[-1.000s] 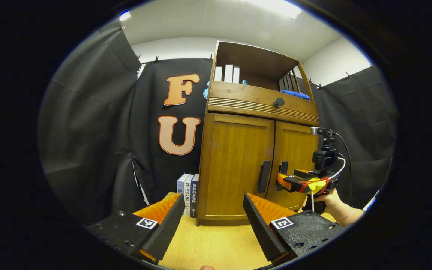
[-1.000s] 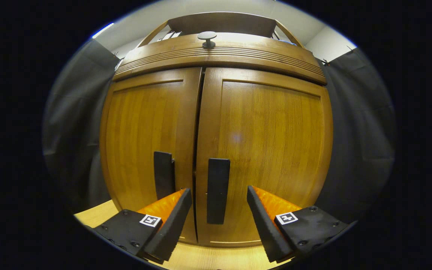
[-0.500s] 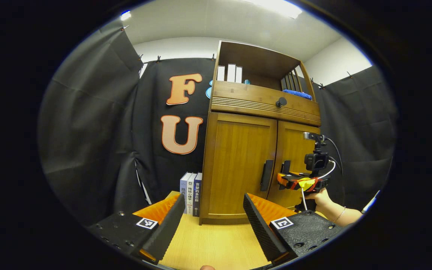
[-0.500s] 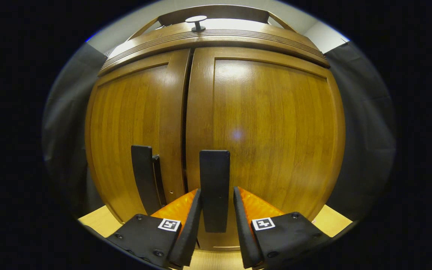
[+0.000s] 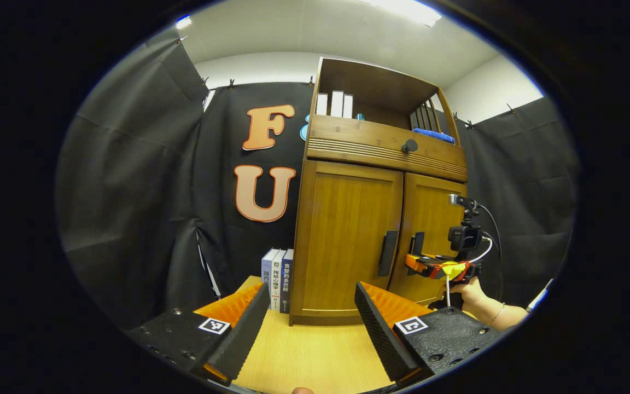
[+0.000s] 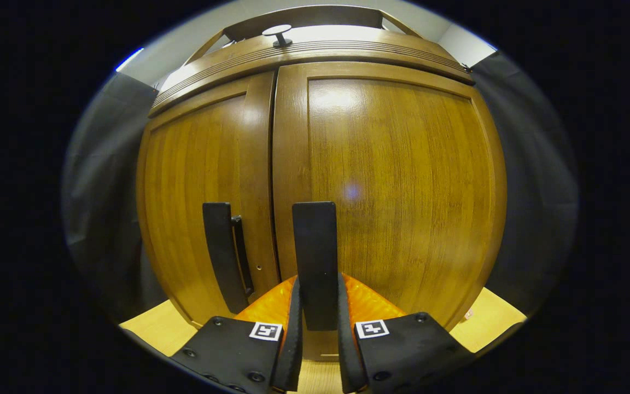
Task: Open the right door of the double-door shoe cabinet with the right hand, and open the left door with the left hand.
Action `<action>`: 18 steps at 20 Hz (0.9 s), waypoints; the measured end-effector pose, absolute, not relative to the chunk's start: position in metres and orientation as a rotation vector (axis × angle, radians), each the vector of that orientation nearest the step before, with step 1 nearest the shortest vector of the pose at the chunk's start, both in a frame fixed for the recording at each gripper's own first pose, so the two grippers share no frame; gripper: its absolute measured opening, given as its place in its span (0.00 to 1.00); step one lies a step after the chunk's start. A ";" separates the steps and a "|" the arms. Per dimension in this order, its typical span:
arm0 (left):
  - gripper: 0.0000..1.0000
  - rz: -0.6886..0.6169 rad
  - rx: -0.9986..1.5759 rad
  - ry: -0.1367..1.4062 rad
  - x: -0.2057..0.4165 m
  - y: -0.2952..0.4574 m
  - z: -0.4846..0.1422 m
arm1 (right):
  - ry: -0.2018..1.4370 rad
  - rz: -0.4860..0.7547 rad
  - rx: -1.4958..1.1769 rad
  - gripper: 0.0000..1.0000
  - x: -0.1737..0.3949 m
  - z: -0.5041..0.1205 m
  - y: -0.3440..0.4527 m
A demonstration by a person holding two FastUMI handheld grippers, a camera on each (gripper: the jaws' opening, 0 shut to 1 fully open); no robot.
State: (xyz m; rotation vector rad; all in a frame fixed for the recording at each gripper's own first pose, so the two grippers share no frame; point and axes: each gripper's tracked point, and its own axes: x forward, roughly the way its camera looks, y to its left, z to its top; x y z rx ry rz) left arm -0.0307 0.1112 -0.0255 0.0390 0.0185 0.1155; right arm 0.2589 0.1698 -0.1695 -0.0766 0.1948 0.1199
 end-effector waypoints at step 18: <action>0.95 0.111 0.043 0.037 -0.038 0.101 -0.027 | 0.158 0.170 -0.055 0.26 0.175 -0.157 0.139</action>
